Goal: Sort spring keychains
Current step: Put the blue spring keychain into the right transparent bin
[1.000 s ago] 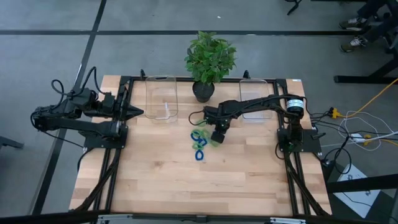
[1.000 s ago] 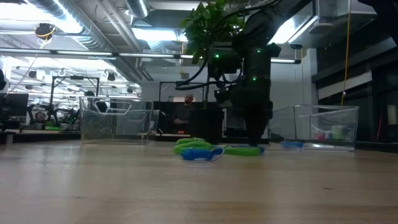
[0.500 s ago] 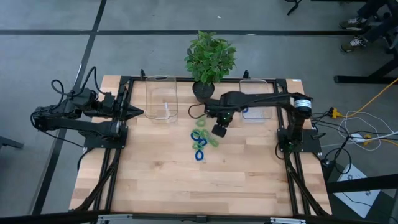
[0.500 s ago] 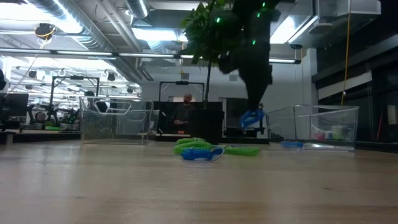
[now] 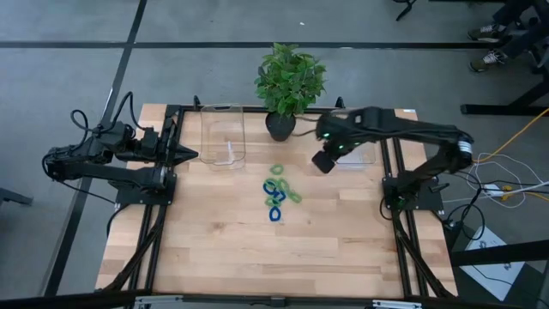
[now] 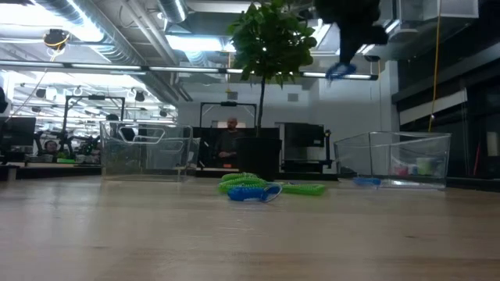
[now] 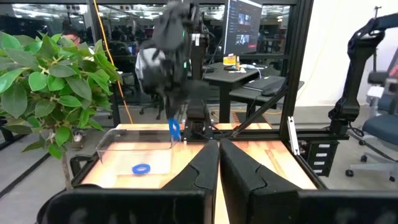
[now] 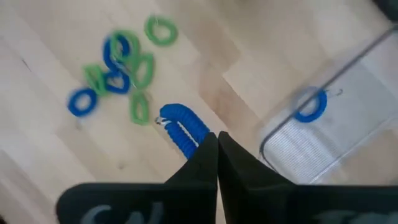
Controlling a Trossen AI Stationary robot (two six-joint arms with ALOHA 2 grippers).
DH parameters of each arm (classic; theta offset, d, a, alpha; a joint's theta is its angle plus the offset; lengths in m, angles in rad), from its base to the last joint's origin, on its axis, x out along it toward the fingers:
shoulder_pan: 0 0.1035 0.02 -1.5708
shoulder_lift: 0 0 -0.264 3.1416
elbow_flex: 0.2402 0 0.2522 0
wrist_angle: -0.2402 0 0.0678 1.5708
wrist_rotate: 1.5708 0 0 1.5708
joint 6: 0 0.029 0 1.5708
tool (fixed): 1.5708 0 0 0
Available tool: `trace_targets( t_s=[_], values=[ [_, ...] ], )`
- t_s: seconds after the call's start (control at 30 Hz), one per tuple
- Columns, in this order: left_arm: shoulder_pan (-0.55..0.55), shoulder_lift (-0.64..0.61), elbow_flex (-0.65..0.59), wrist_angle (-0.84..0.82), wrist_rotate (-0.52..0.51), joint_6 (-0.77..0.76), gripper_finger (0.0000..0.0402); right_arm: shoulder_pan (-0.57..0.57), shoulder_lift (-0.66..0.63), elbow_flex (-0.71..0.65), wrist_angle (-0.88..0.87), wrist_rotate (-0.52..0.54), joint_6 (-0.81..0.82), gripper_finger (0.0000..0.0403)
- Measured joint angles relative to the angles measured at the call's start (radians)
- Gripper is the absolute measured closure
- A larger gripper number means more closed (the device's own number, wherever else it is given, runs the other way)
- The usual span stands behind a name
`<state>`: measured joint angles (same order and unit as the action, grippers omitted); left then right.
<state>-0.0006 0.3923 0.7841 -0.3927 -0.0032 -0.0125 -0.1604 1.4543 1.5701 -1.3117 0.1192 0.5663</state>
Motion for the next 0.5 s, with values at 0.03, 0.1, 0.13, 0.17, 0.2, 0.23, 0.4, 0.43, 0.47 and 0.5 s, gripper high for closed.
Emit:
trace_targets(
  t_s=[0.03, 0.1, 0.13, 0.17, 0.2, 0.23, 0.4, 0.43, 0.47, 0.5],
  values=[
    [0.000, 0.000, 0.000, 0.000, 0.000, 0.000, 0.0390, 0.000, -0.010, 0.023, -0.016, 0.014, 0.018, 0.0403],
    [0.000, 0.000, 0.000, 0.000, 0.000, 0.000, 0.0392, 0.005, -0.019, 0.091, -0.078, 0.065, 0.033, 0.0403],
    [0.000, 0.000, 0.000, 0.000, 0.000, 0.000, 0.0393, 0.008, -0.017, 0.128, -0.122, 0.103, 0.032, 0.0403],
    [0.000, 0.000, 0.000, 0.000, 0.000, 0.000, 0.0393, 0.009, -0.014, 0.163, -0.165, 0.145, 0.031, 0.0403],
    [0.000, 0.000, 0.000, 0.000, 0.000, 0.000, 0.0393, 0.008, -0.010, 0.193, -0.203, 0.177, 0.029, 0.0403],
    [0.000, 0.000, 0.000, 0.000, 0.000, 0.000, 0.0393, 0.004, -0.006, 0.221, -0.242, 0.202, 0.029, 0.0403],
    [0.000, 0.000, 0.000, 0.000, 0.000, 0.000, 0.0389, -0.047, -0.011, 0.247, -0.259, 0.239, -0.021, 0.0403],
    [0.000, 0.000, 0.000, 0.000, 0.000, 0.000, 0.0389, -0.060, -0.011, 0.240, -0.256, 0.240, -0.021, 0.0403],
    [0.000, 0.000, 0.000, 0.000, 0.000, 0.000, 0.0390, -0.070, -0.012, 0.230, -0.260, 0.240, -0.018, 0.0403],
    [0.000, 0.000, 0.000, 0.000, 0.000, 0.000, 0.0391, -0.080, -0.011, 0.221, -0.262, 0.240, -0.014, 0.0403]
  ],
)
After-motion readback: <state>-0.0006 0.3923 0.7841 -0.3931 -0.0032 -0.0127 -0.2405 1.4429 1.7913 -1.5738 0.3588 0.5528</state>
